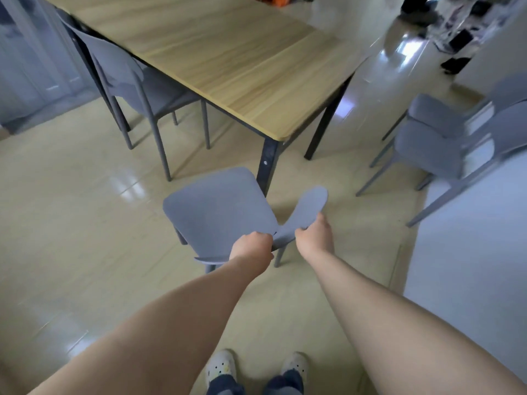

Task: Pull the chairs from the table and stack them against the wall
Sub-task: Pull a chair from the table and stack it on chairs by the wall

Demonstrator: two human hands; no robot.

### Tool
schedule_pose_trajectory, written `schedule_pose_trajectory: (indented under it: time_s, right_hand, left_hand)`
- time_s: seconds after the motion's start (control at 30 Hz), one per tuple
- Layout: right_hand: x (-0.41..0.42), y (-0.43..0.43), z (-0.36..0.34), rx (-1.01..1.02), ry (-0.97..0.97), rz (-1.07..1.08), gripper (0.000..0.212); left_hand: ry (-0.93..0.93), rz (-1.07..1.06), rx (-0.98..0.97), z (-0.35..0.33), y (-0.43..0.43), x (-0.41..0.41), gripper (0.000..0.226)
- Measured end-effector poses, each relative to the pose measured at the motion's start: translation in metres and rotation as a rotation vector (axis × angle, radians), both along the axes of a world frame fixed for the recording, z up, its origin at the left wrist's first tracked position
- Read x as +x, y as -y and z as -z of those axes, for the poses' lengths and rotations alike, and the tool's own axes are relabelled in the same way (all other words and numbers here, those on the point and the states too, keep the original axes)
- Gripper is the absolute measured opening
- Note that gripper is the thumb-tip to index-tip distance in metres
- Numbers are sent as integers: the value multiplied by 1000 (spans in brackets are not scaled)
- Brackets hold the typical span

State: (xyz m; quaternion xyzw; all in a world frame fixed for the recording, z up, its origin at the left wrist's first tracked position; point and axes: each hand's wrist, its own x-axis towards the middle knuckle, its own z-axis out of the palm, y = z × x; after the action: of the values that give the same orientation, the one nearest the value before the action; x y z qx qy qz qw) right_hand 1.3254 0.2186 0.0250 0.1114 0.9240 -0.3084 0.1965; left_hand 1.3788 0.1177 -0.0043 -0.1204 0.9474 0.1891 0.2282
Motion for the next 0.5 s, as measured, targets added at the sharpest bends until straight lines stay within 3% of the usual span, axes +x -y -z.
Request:
schedule_pose_trajectory:
  time_s: [0.07,0.2,0.5]
  right_hand:
    - [0,-6,2,-138,139,116,33]
    - [4,-11,17,-280,392,79,35]
    - [-10,4,44,-483,464,302,35]
  left_hand:
    - [35,10,34,-2,-6,-8,26]
    - [66,19,87,0,3,-8,31]
    - [86,-18,153,7,18,4,25]
